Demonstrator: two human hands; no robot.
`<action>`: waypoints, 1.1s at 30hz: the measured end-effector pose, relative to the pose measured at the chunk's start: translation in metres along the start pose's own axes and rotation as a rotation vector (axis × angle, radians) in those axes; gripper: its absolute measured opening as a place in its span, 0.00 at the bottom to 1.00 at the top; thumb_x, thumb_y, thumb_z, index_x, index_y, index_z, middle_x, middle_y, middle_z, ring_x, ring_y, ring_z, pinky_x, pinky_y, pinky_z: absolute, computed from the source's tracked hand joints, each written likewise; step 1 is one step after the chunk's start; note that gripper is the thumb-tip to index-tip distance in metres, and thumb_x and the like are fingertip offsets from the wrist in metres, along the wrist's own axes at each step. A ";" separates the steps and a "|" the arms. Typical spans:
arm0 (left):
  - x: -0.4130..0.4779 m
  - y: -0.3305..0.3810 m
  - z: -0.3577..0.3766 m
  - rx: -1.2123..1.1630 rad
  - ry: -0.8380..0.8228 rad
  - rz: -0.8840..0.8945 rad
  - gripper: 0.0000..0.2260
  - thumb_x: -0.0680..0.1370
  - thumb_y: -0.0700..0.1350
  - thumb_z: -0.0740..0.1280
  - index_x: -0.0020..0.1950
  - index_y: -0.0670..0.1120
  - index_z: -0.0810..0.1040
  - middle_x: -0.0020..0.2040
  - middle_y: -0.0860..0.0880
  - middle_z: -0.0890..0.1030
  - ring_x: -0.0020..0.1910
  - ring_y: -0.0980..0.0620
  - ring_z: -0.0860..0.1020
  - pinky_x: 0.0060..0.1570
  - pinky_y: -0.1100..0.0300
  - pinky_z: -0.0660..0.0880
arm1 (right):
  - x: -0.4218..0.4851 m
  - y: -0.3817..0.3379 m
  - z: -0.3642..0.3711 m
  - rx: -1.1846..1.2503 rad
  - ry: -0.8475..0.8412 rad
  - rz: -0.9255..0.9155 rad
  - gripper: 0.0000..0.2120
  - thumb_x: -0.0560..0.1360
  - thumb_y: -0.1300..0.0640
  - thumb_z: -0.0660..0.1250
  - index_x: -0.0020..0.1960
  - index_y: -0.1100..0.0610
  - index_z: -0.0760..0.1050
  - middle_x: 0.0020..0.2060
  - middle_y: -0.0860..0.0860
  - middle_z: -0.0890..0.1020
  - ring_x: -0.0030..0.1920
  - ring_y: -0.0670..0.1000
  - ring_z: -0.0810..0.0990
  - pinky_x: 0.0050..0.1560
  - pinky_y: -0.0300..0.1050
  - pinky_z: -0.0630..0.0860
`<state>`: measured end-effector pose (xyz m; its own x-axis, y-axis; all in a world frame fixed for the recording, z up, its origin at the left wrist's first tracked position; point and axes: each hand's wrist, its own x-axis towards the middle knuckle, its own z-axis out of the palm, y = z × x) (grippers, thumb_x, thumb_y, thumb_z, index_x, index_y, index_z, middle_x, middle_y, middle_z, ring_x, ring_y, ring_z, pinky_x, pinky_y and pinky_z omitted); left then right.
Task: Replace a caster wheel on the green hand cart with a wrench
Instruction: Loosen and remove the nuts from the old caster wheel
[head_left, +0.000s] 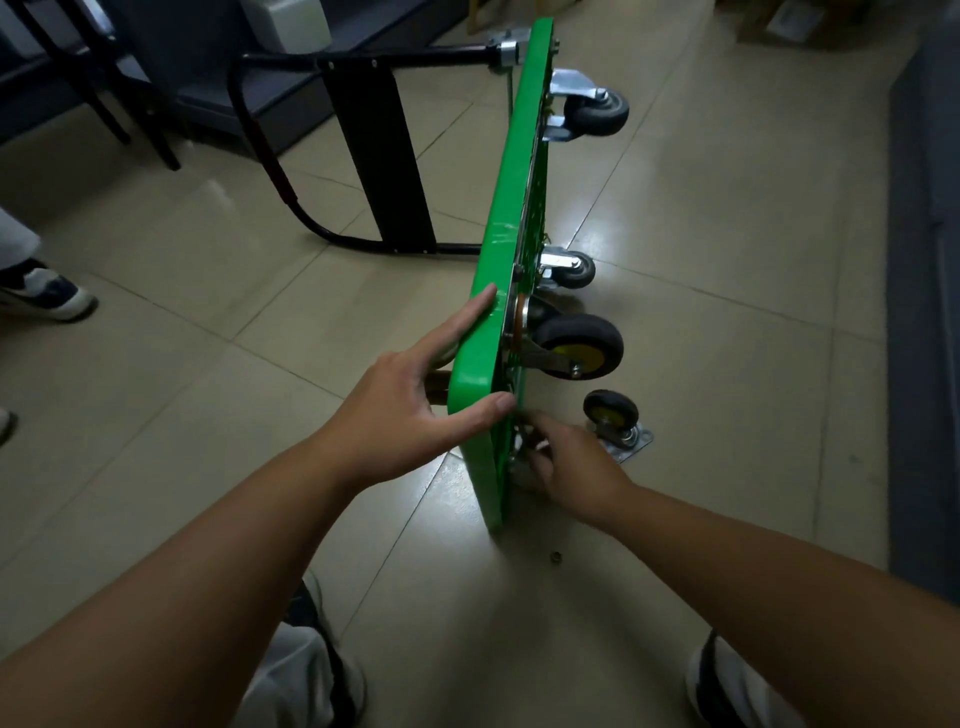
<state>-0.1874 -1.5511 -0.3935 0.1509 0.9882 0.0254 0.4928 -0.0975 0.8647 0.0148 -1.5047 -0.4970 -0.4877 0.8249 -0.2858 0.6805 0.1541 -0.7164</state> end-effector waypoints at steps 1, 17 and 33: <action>0.000 0.000 0.000 0.003 0.000 -0.002 0.39 0.71 0.65 0.72 0.78 0.73 0.55 0.78 0.56 0.67 0.69 0.53 0.77 0.59 0.49 0.82 | -0.007 0.003 -0.007 -0.044 -0.043 0.000 0.19 0.79 0.63 0.66 0.69 0.53 0.73 0.58 0.54 0.82 0.58 0.55 0.80 0.54 0.43 0.74; -0.002 0.007 -0.001 -0.024 0.001 -0.016 0.40 0.70 0.65 0.74 0.77 0.74 0.55 0.78 0.55 0.67 0.66 0.54 0.78 0.57 0.46 0.82 | -0.044 -0.072 -0.063 0.968 -0.107 0.404 0.24 0.77 0.68 0.68 0.72 0.59 0.70 0.48 0.68 0.83 0.39 0.60 0.86 0.35 0.49 0.83; 0.000 0.005 0.001 -0.006 0.031 0.022 0.40 0.72 0.60 0.73 0.79 0.71 0.56 0.77 0.60 0.66 0.70 0.57 0.75 0.61 0.50 0.81 | -0.038 -0.092 -0.070 0.902 -0.164 0.347 0.25 0.77 0.65 0.70 0.72 0.65 0.69 0.48 0.64 0.85 0.41 0.59 0.87 0.35 0.47 0.83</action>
<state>-0.1839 -1.5521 -0.3901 0.1345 0.9891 0.0599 0.4846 -0.1183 0.8667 0.0086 -1.5124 -0.3758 -0.4561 0.6494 -0.6085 0.1606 -0.6125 -0.7740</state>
